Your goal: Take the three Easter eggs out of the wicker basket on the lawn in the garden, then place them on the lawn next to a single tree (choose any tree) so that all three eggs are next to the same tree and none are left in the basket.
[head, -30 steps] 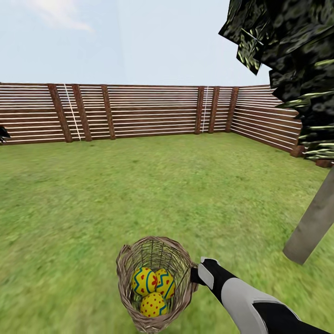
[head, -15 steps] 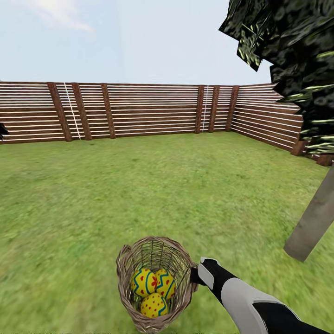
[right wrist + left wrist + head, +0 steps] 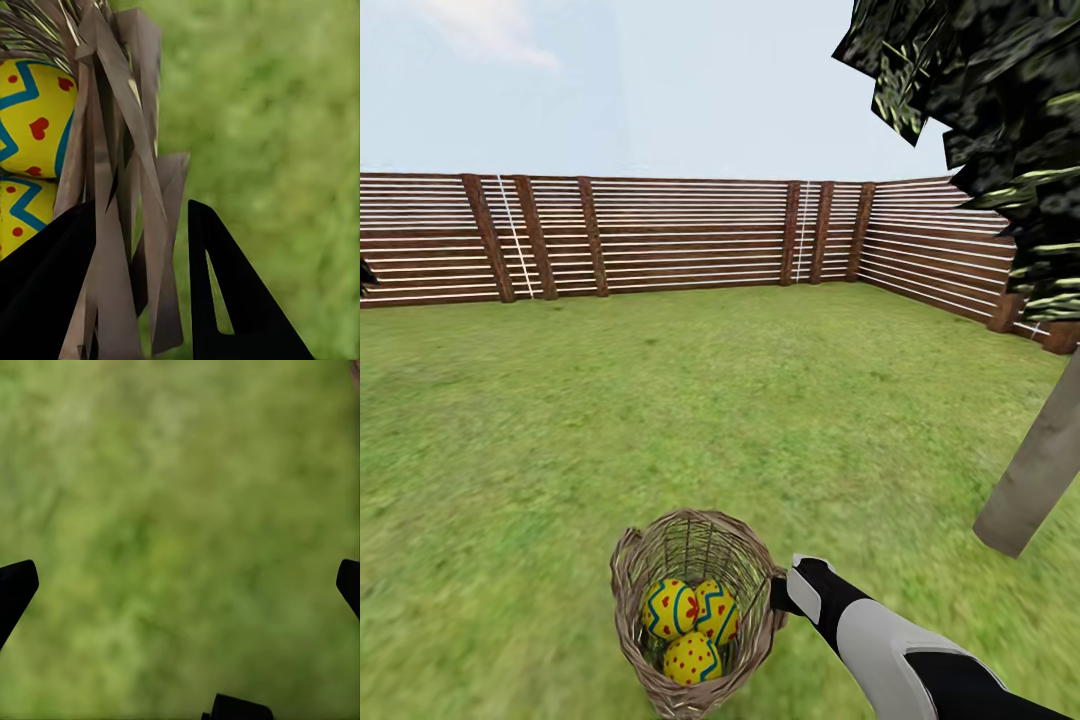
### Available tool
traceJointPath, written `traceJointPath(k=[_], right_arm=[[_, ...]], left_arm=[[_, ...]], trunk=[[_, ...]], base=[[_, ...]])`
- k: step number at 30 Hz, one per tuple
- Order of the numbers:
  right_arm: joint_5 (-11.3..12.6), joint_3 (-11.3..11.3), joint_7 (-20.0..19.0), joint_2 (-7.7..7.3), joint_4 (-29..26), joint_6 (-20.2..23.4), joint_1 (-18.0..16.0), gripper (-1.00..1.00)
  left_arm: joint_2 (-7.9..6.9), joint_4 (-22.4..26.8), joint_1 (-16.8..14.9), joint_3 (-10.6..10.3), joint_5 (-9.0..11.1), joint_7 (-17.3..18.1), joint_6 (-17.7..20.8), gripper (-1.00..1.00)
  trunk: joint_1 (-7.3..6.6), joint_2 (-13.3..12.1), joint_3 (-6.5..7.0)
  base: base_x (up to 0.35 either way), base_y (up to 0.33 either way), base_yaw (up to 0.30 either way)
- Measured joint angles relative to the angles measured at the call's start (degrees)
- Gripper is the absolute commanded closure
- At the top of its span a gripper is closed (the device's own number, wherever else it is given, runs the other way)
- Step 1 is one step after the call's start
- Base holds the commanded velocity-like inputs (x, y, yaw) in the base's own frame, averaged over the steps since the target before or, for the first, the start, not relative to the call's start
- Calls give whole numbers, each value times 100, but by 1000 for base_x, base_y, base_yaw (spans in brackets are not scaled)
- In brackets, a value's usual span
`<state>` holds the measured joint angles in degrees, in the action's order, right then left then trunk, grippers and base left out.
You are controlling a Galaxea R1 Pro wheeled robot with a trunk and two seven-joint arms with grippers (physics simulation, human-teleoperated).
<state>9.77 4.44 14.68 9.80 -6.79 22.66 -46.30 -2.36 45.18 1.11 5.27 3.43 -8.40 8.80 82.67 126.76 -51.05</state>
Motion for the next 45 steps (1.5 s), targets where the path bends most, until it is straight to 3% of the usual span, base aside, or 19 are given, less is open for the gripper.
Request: traceJointPath(k=[5,12,13,14,24,34,37,45], right_arm=[[46,-37,8,0,18,7,-25,100],[-4,-68,-1,0,14,416,-281,100],[4,-78,-1,0,14,417,-282,-100],[-23,6,0,-1,-274,10,-37,-100],[27,32,2,0,-369,-7,-6,-100],[59,33,-52,13,-4,-12,-2,-100],[53,38,-483,4,3,-6,-2,-100],[22,26,-635,0,5,1,-2,-100]], left_arm=[[0,-1,1,0,-1,0,-1,-100],[0,-1,1,0,-1,0,-1,-100],[0,-1,0,0,0,0,-1,-100],[0,0,0,0,9,0,0,-100],[0,-1,0,0,23,0,0,-100],[0,-1,-1,0,16,-12,0,-100],[0,-1,-1,0,15,-9,0,-100],[0,0,0,0,15,-9,0,-100]], trunk=[[107,203,-87],[261,484,-213],[262,485,-214],[263,484,-215],[263,484,-215],[45,83,-36],[-21,-37,17],[-197,-358,161]], base=[[0,0,0],[0,0,0],[0,0,0],[0,0,0],[0,0,0],[0,0,0],[0,0,0],[0,0,0]])
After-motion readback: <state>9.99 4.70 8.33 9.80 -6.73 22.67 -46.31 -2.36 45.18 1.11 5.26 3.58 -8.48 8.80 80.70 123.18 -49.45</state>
